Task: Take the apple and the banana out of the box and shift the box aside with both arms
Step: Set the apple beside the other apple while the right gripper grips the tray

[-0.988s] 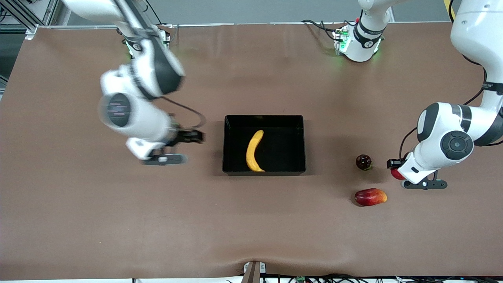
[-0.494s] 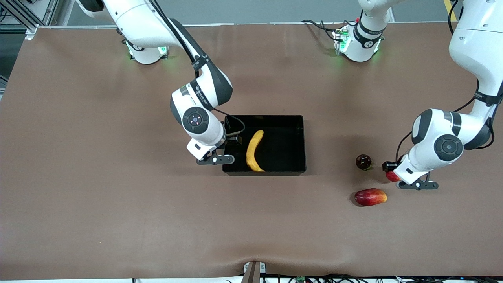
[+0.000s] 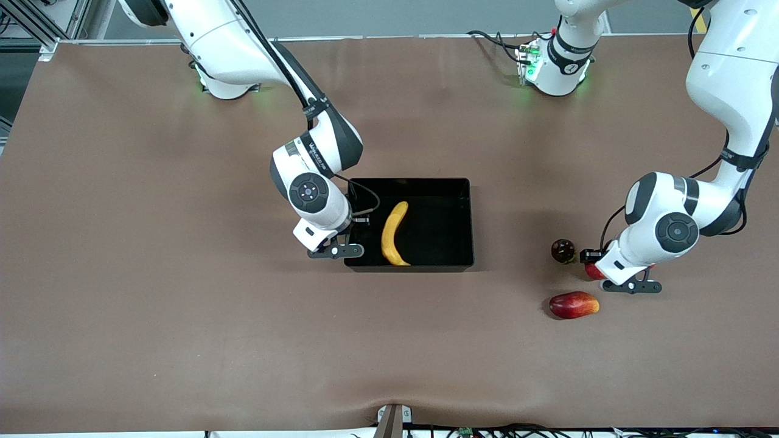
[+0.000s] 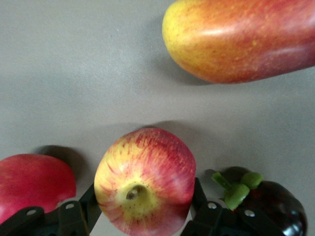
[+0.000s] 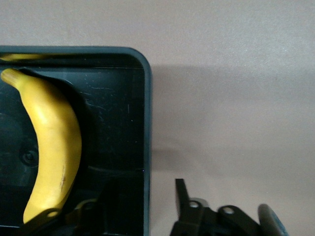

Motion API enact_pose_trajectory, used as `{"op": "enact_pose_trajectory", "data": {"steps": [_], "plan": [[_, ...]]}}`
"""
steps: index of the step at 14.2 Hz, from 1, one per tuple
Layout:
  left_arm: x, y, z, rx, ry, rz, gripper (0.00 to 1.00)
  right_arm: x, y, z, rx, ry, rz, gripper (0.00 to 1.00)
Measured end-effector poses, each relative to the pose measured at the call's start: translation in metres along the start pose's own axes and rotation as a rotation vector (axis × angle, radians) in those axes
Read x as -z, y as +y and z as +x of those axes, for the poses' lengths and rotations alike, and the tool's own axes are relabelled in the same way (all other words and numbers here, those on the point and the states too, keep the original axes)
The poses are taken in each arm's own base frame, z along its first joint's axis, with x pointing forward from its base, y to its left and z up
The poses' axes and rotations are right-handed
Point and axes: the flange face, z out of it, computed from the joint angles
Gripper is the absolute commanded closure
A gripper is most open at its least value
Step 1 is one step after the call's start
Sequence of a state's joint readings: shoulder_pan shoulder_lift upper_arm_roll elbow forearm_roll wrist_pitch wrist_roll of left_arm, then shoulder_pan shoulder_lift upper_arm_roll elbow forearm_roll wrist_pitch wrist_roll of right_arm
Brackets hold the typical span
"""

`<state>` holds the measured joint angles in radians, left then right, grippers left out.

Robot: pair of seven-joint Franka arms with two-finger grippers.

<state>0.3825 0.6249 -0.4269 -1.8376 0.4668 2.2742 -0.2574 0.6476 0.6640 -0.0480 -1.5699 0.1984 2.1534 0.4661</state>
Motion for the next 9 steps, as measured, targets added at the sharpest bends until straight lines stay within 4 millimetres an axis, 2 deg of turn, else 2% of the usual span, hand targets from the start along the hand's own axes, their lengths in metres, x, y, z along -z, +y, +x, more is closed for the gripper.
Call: {"op": "enact_pose_trajectory", "data": {"steps": [1,2,4,6,7,9], "plan": [[-0.002,0.000,0.000,0.000,-0.002,-0.001,0.28,0.000,0.001,0.000,-0.001,0.001,0.000,1.00],[-0.001,0.000,0.001,0.000,0.000,-0.001,0.00,0.000,0.002,0.001,-0.003,0.001,-0.001,1.00],[0.001,-0.001,0.002,0.001,0.004,0.000,0.00,0.000,0.003,0.001,-0.007,-0.006,-0.003,1.00],[0.016,-0.003,0.006,0.000,0.028,0.008,0.00,0.001,0.003,-0.001,-0.043,-0.020,-0.010,1.00],[0.034,0.001,0.008,-0.006,0.039,0.016,0.00,0.003,0.003,-0.001,-0.056,-0.020,-0.010,1.00],[0.086,0.027,0.006,-0.041,0.045,0.043,0.00,0.012,0.004,0.001,-0.071,-0.010,-0.004,1.00]]}}
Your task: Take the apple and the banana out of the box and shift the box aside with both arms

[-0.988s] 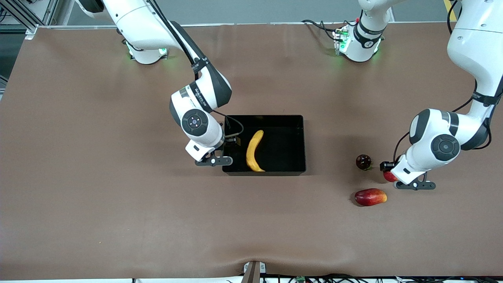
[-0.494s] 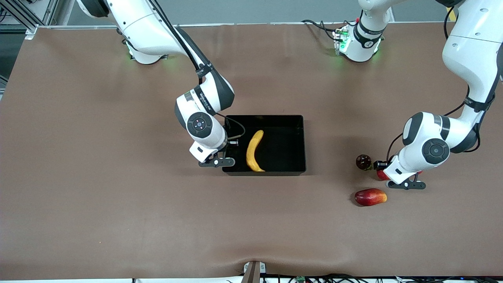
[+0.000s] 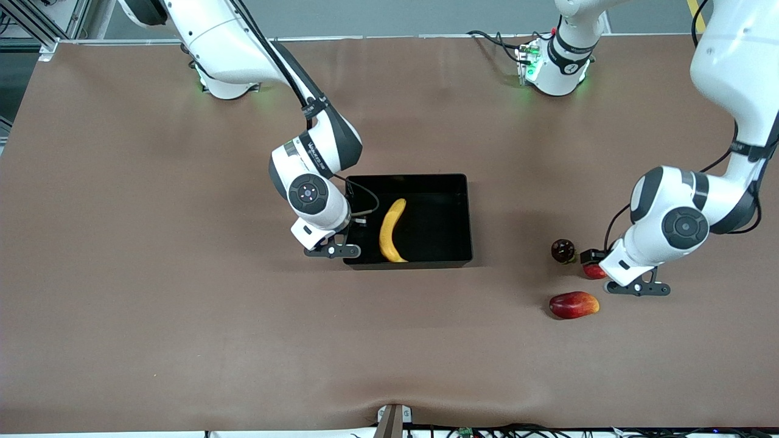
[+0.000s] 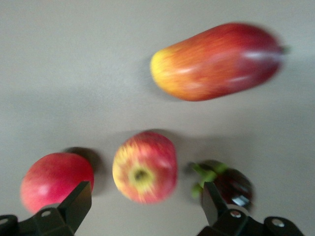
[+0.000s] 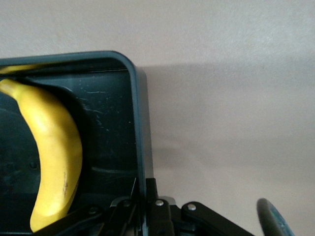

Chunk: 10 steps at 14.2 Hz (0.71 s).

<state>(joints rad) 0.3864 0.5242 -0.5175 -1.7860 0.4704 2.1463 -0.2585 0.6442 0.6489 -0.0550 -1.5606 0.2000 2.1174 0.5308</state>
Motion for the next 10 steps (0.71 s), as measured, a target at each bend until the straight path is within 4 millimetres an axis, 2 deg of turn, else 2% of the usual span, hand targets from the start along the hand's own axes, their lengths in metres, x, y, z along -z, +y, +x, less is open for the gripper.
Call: {"op": "enact_pose_trajectory", "data": {"steps": [2,4,6,7,8,10], "plan": [[0.060,0.036,-0.005,-0.019,0.006,0.028,0.00,0.021,0.020,0.015,-0.046,0.025,0.015,1.00],[0.106,0.081,-0.013,0.017,0.025,0.034,0.00,0.050,0.066,0.041,-0.107,0.035,0.019,1.00],[0.133,0.125,-0.020,0.064,0.047,0.019,0.00,0.083,0.135,0.066,-0.123,0.007,0.019,1.00],[0.141,0.140,-0.022,0.074,0.055,0.015,0.00,0.097,0.175,0.076,-0.125,-0.011,0.021,1.00],[0.147,0.150,-0.024,0.076,0.059,0.013,0.00,0.109,0.217,0.085,-0.124,-0.026,0.027,1.00],[0.151,0.158,-0.025,0.081,0.056,-0.003,0.00,0.124,0.300,0.098,-0.101,-0.043,0.046,1.00]]}}
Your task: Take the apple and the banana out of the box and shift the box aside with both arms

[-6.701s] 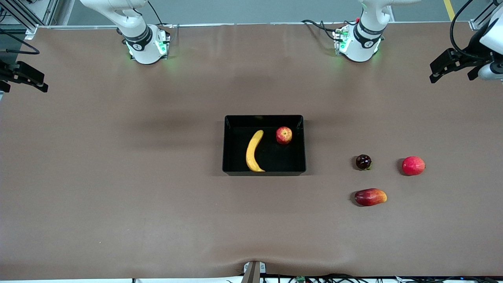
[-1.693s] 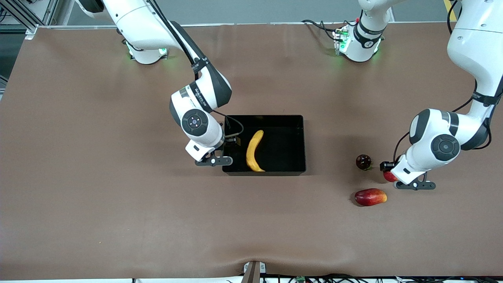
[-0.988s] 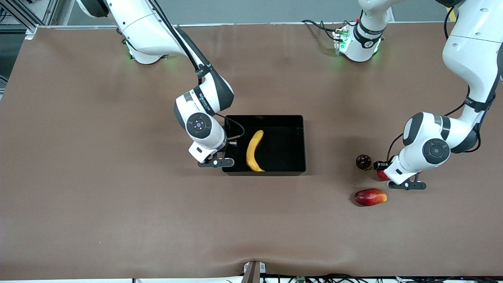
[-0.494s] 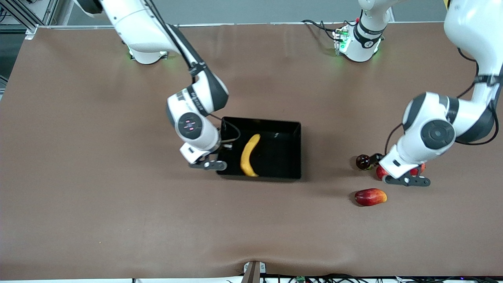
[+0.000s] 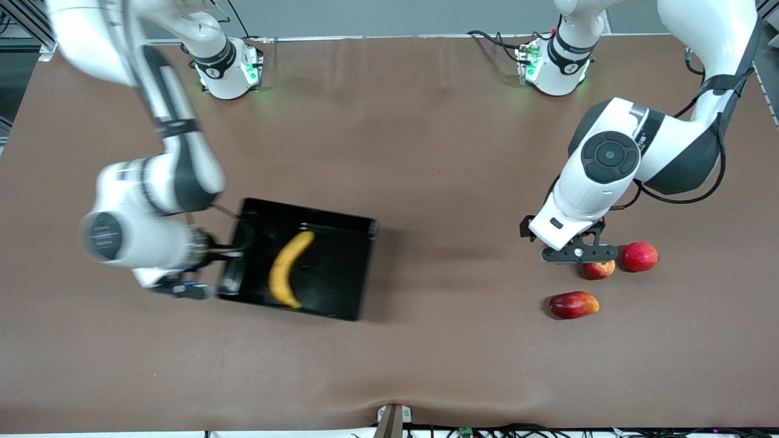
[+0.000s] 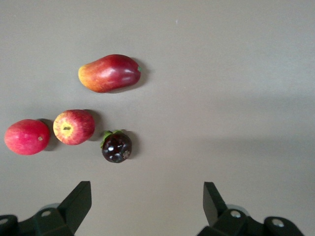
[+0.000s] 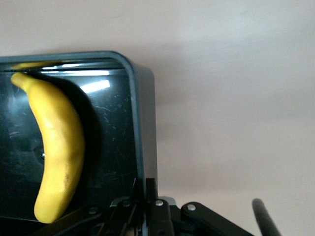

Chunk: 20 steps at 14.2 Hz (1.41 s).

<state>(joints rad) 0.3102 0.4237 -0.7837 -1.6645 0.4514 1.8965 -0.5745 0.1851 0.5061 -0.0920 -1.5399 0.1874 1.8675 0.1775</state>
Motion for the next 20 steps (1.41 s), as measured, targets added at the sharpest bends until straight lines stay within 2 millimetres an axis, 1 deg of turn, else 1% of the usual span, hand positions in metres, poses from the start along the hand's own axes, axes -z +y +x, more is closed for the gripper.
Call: {"op": "enact_pose_trajectory", "data": {"steps": [1,2,3,4,5,6,7,8,9,10,11,13,15,16,17,18,19,20], "plan": [[0.001,0.000,0.001,0.009,-0.005,-0.012,0.00,0.004,0.035,0.007,0.007,-0.008,0.009,1.00],[0.001,0.000,0.002,0.026,-0.009,-0.023,0.00,0.006,0.063,0.011,0.003,-0.016,0.017,1.00],[0.003,0.001,0.002,0.044,-0.010,-0.031,0.00,0.007,0.081,0.012,-0.004,-0.025,0.022,1.00],[0.005,0.006,0.002,0.060,-0.010,-0.041,0.00,0.006,0.088,0.012,-0.004,-0.031,0.024,1.00],[0.010,0.014,0.002,0.071,-0.006,-0.053,0.00,0.005,0.085,0.012,0.001,-0.034,0.025,1.00],[0.016,0.025,0.000,0.080,-0.002,-0.064,0.00,0.003,0.077,0.010,0.013,-0.036,0.027,1.00],[0.021,0.036,-0.002,0.087,0.003,-0.075,0.00,0.000,0.064,0.008,0.030,-0.038,0.027,1.00],[0.026,0.048,-0.005,0.089,0.008,-0.085,0.00,-0.003,0.046,0.005,0.046,-0.039,0.025,1.00],[0.031,0.061,-0.008,0.086,0.013,-0.094,0.00,-0.006,0.023,0.001,0.048,-0.037,0.019,1.00],[0.035,0.074,-0.011,0.092,0.016,-0.101,0.00,-0.009,-0.006,-0.005,0.032,-0.028,0.013,1.00],[0.037,0.088,-0.017,0.110,0.015,-0.108,0.00,-0.013,-0.042,-0.013,0.007,-0.011,0.007,1.00],[0.040,0.119,-0.028,0.153,0.005,-0.126,0.00,-0.026,-0.124,-0.039,-0.022,0.036,0.004,1.00],[0.043,0.150,-0.038,0.191,-0.004,-0.144,0.00,-0.052,-0.200,-0.070,-0.030,0.078,0.018,1.00],[0.040,0.160,-0.042,0.217,-0.015,-0.148,0.00,-0.069,-0.231,-0.084,-0.048,0.100,0.032,1.00],[0.035,0.168,-0.045,0.232,-0.028,-0.148,0.00,-0.087,-0.257,-0.096,-0.061,0.123,0.047,1.00],[0.027,0.174,-0.047,0.234,-0.043,-0.147,0.00,-0.105,-0.275,-0.104,-0.066,0.138,0.055,1.00],[0.018,0.179,-0.048,0.233,-0.061,-0.146,0.00,-0.121,-0.283,-0.107,-0.065,0.141,0.053,1.00],[0.006,0.183,-0.048,0.229,-0.082,-0.143,0.00,-0.132,-0.283,-0.106,-0.067,0.136,0.045,0.38]]}}
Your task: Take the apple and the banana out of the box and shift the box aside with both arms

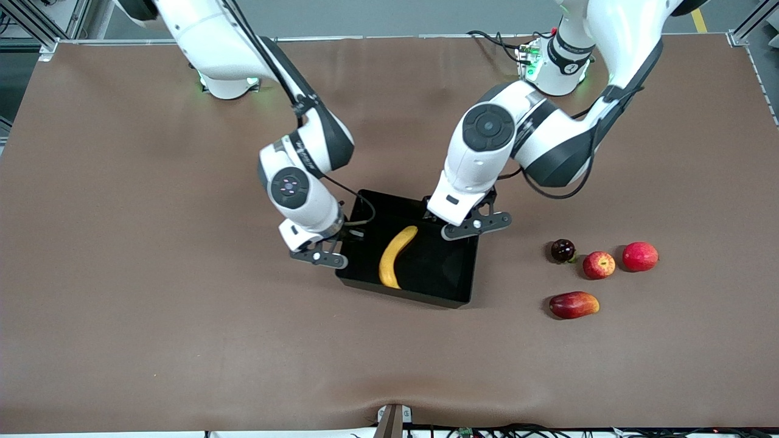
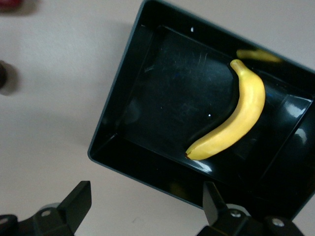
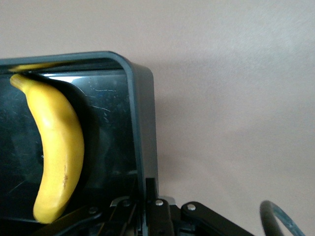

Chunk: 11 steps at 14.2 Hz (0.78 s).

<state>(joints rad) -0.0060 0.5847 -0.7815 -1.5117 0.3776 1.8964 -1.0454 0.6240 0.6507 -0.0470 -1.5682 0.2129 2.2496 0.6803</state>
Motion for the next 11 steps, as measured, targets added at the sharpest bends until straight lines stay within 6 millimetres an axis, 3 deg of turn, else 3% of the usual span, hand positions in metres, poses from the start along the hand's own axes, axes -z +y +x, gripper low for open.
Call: {"op": "enact_pose_trajectory", "data": {"steps": [1,3,6,8,11], "plan": [[-0.013,0.001,0.001,-0.001,-0.022,0.003,0.00,-0.005,0.004,0.004,-0.009,0.000,-0.003,0.00],[-0.040,0.011,0.001,-0.012,-0.051,-0.023,0.00,0.001,0.013,0.017,-0.026,0.013,0.002,0.00],[-0.073,0.034,-0.006,-0.067,-0.035,-0.062,0.00,0.028,0.019,0.035,-0.044,0.001,-0.001,0.00],[-0.086,0.049,-0.014,-0.142,-0.006,-0.077,0.00,0.065,0.031,0.053,-0.069,-0.053,-0.031,0.00],[-0.102,0.068,-0.019,-0.262,0.066,-0.111,0.00,0.118,0.074,0.091,-0.101,-0.074,-0.031,0.00]]}}
